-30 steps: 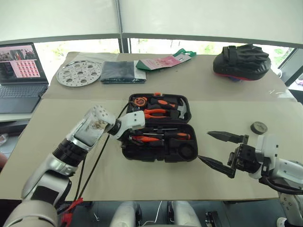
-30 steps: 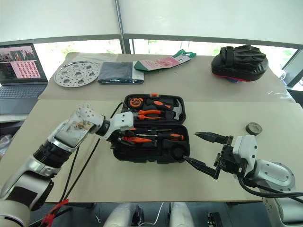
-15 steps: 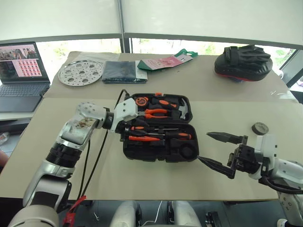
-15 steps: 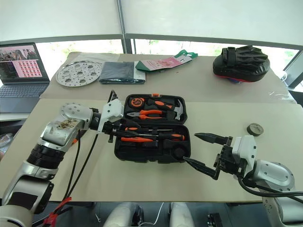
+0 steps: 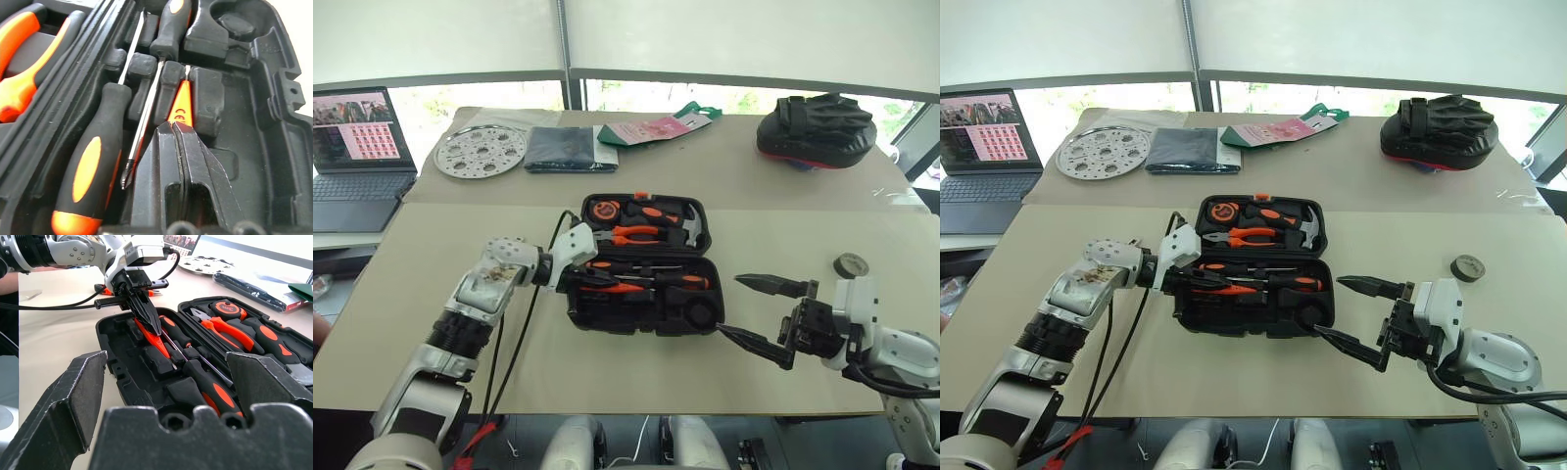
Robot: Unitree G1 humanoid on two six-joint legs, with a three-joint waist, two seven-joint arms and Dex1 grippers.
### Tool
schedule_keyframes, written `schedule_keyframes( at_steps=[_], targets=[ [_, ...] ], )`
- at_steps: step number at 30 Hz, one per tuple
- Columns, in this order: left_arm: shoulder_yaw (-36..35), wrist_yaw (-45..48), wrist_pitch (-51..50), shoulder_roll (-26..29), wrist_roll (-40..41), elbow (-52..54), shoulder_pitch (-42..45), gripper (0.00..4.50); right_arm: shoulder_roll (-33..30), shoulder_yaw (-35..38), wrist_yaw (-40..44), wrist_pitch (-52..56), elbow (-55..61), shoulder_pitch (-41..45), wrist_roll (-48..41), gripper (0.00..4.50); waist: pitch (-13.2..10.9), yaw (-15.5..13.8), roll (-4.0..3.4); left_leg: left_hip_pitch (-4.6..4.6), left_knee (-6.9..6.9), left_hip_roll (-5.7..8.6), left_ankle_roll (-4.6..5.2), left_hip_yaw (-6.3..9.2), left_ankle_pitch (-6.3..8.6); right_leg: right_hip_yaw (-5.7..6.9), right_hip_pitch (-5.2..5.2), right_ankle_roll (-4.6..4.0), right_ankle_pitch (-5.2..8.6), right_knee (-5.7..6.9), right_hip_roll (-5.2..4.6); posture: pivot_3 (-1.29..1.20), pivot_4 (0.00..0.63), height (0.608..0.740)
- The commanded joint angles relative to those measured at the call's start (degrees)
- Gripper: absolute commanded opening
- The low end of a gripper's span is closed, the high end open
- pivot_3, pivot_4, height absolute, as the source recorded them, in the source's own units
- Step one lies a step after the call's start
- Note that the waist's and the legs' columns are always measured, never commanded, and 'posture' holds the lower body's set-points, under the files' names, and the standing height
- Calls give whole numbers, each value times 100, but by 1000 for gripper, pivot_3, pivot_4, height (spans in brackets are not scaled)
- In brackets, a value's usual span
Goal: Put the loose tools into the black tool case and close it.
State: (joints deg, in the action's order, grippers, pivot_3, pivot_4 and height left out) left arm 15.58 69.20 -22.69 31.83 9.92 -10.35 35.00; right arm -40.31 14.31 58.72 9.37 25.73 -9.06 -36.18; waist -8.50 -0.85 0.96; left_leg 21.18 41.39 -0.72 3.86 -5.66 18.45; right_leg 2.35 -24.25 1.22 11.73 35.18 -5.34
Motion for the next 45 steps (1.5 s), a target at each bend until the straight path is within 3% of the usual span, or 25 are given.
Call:
schedule_keyframes(
  at_steps=[1,7,12,16,19,20,22,26,29,31,33,37,42,45],
  targets=[
    [201,-94,-163,-34,-140,13,-228,53,26,71,-6,-53,44,82,-42,4500,1,0,-1,-1,0,-1,0,1,0,0,1,0,0,0,0,0,150,740],
    [158,-188,-191,93,-143,263,-583,53,74,20,-13,-74,31,127,-17,4500,19,11,-7,-8,-2,-1,1,0,0,-1,7,0,0,1,-1,0,150,740],
    [-1188,-877,569,-180,526,652,-1170,53,178,58,36,-280,-117,251,16,4500,32,43,-13,-12,-7,-5,0,0,0,-4,5,-1,0,2,-2,0,150,740],
    [-2524,-948,780,-34,1388,1616,-2314,960,153,210,271,-176,-187,196,-315,4500,31,65,-12,-8,-12,-10,-5,1,-2,-5,-7,-3,0,8,-10,0,150,740],
    [-3434,-1067,953,151,1615,1957,-3326,2199,187,163,445,-342,-253,162,-243,4500,32,72,-12,-9,-23,-11,-7,5,-3,-2,-9,-4,0,2,-30,0,150,740],
    [-3882,-1199,1041,107,1731,2040,-3724,2426,234,115,471,-387,-253,163,-218,4500,32,67,-13,-11,-28,-11,-7,4,-2,-2,-8,-5,1,-1,-32,0,150,740],
    [-4945,-1452,1291,-150,1953,2237,-4758,3189,433,-57,506,-638,-299,213,-69,4500,32,85,-12,-14,-40,-10,-7,4,-2,2,-9,-5,1,-3,-76,0,150,740],
    [-6031,-1859,1489,-808,2206,2613,-6386,4484,900,-311,497,-1066,-371,256,82,4500,32,137,-7,-15,-49,-10,-4,11,9,4,-4,-7,3,-17,-101,0,150,740],
    [-6499,-2017,1626,-1090,2284,2325,-7073,4484,1155,-471,491,-1252,-369,224,121,4500,36,33,1,-17,-45,-6,5,11,17,15,-2,-8,3,-18,-110,0,150,740],
    [-6615,-2123,1664,-1146,2386,2238,-7199,4484,1159,-489,469,-1012,-317,210,-124,4500,35,-41,1,-20,-42,-4,41,15,38,37,-8,-23,12,-21,-110,0,150,740],
    [-6580,-2211,1563,-1088,2496,2318,-7157,4484,1154,-474,424,-933,-291,273,-204,4500,35,-123,1,-26,-39,-2,10,16,61,55,-7,-46,26,-22,-114,0,150,740],
    [-6196,-2381,1072,-632,2783,2654,-6581,4484,1114,-509,308,-899,-208,443,-145,4500,39,-141,7,-27,-32,-2,11,15,52,60,-2,-49,24,-15,-96,0,150,740],
    [-5361,-2739,-108,498,2799,2447,-5185,4484,1014,-452,107,-827,-114,588,-88,4500,46,-112,17,-30,-34,2,21,15,14,59,10,-23,1,4,-64,0,150,740],
    [-4372,-2923,-1061,1306,2344,1652,-3957,4484,984,-524,-44,-732,-14,647,-76,4500,47,-42,18,-31,-43,4,-17,9,-8,51,11,-25,-2,7,-52,0,150,740]
  ],
)
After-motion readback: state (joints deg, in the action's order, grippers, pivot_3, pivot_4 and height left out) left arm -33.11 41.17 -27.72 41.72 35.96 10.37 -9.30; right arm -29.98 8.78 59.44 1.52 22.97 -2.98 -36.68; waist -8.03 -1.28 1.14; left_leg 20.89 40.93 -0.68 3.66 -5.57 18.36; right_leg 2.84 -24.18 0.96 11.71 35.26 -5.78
